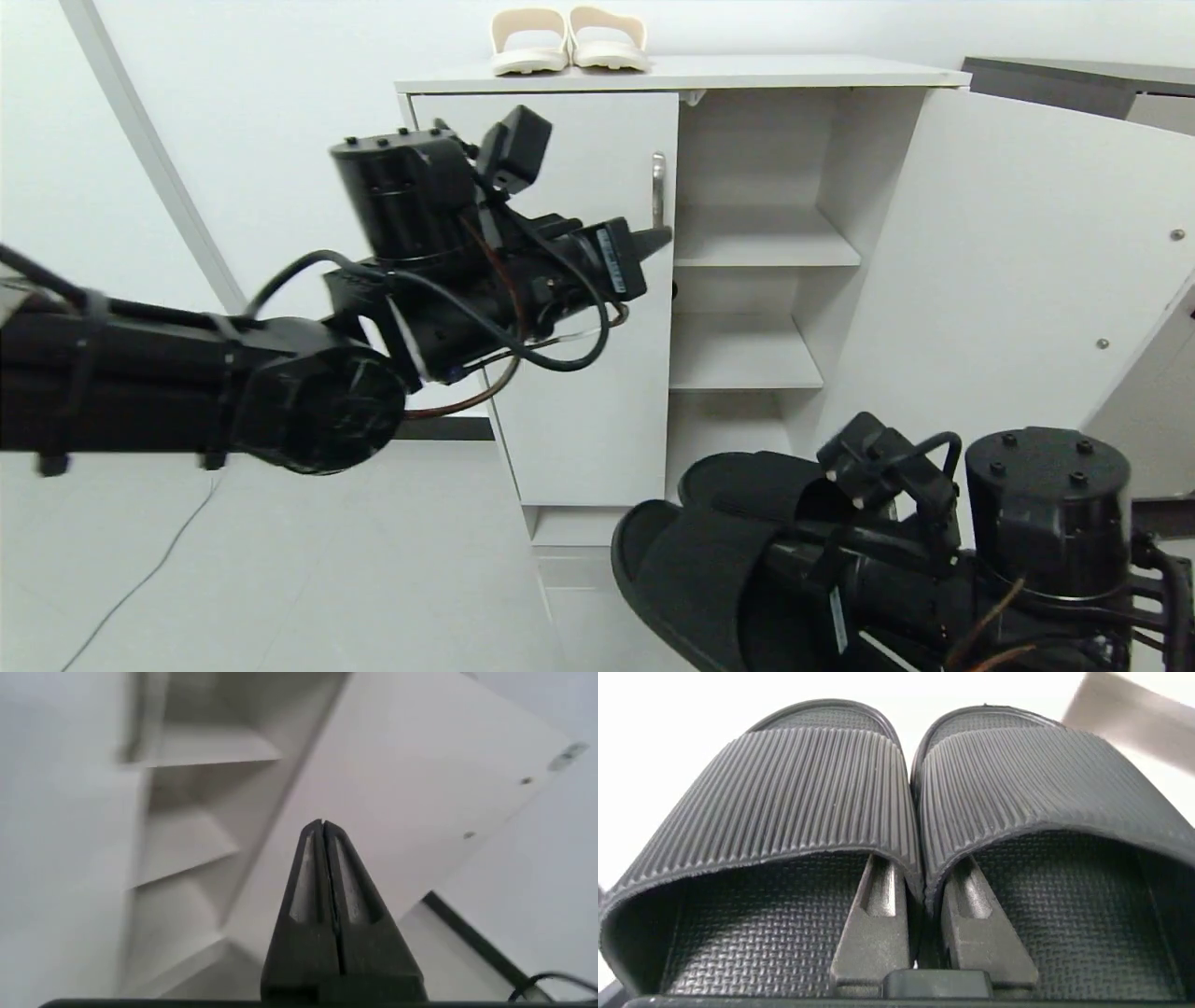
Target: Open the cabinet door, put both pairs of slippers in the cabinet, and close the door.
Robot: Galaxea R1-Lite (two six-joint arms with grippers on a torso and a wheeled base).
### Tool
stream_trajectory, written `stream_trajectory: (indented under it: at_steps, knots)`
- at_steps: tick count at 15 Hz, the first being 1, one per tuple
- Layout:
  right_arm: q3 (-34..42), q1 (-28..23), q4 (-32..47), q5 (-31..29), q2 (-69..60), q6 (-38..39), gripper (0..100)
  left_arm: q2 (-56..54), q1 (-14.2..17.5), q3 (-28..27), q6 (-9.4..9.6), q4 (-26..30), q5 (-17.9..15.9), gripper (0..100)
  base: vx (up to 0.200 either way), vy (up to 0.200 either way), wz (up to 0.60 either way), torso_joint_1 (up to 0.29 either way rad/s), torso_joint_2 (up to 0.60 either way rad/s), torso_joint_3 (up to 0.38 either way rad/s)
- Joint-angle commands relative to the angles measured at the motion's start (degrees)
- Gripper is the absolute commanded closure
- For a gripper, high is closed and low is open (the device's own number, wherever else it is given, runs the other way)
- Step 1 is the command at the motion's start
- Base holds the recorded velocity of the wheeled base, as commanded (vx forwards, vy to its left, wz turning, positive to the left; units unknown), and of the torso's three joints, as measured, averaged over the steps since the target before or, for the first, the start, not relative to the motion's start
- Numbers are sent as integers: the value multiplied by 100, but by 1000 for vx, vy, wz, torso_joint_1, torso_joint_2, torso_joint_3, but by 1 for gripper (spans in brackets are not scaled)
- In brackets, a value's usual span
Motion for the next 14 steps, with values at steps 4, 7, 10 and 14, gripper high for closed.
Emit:
stream_trajectory:
  at_steps: [4,7,10,14]
  knots:
    - [-997,-477,-20,-1478,973,279,100,-3659,1021,2739,868,1228,1961,100,0,0,0,0,0,0]
    - [-1287,-644,-38,-1988,1105,288,100,-5549,1654,3961,1027,1904,3218,100,0,0,0,0,0,0]
    - [-1252,-697,-55,-2014,1105,288,100,-7236,2445,5086,1536,2133,4053,100,0,0,0,0,0,0]
    - [-1217,-679,-161,-2111,1113,261,100,-9460,3667,6422,1862,3065,3631,100,0,0,0,0,0,0]
